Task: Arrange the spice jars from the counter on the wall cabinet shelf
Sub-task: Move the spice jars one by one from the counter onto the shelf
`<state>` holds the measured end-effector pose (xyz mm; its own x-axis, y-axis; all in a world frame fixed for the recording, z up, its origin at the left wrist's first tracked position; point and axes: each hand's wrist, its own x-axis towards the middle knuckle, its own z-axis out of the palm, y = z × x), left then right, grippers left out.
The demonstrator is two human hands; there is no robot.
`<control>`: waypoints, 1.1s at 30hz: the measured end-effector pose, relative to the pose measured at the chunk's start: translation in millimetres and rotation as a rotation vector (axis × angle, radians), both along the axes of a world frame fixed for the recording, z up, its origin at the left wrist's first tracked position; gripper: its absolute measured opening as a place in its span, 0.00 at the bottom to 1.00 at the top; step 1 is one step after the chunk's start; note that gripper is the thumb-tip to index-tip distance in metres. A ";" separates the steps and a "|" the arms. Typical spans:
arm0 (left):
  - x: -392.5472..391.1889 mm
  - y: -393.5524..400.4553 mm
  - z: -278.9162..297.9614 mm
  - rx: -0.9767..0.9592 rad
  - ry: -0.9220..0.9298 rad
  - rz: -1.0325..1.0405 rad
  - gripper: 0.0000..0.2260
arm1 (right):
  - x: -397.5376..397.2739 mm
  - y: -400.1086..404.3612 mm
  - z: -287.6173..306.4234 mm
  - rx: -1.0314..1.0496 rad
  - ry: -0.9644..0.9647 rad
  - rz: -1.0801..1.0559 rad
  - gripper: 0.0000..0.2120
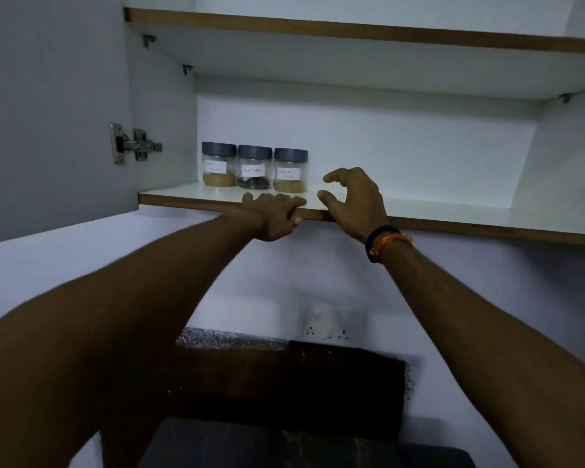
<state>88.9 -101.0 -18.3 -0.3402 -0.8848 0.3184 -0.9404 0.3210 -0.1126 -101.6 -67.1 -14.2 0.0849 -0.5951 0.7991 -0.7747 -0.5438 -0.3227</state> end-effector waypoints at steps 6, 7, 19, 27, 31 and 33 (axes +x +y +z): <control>-14.5 27.9 -38.7 -0.223 -0.029 0.001 0.41 | -12.8 40.8 -52.8 -0.103 -0.030 -0.020 0.11; -17.8 33.4 -42.3 -0.247 -0.019 0.001 0.43 | -15.8 45.1 -63.2 -0.102 -0.031 -0.023 0.11; -47.2 80.7 -193.8 0.188 0.147 -0.262 0.40 | -50.2 90.3 -229.3 0.389 -0.075 -0.152 0.12; -64.9 121.2 -333.8 0.650 0.144 -0.177 0.40 | -65.6 135.5 -341.9 0.750 -0.017 -0.221 0.12; -71.6 152.8 -385.7 0.832 0.202 -0.185 0.38 | -71.7 170.1 -395.9 0.903 0.000 -0.265 0.10; -75.8 166.8 -403.8 0.903 0.250 -0.187 0.37 | -72.4 188.3 -418.0 0.957 -0.009 -0.280 0.10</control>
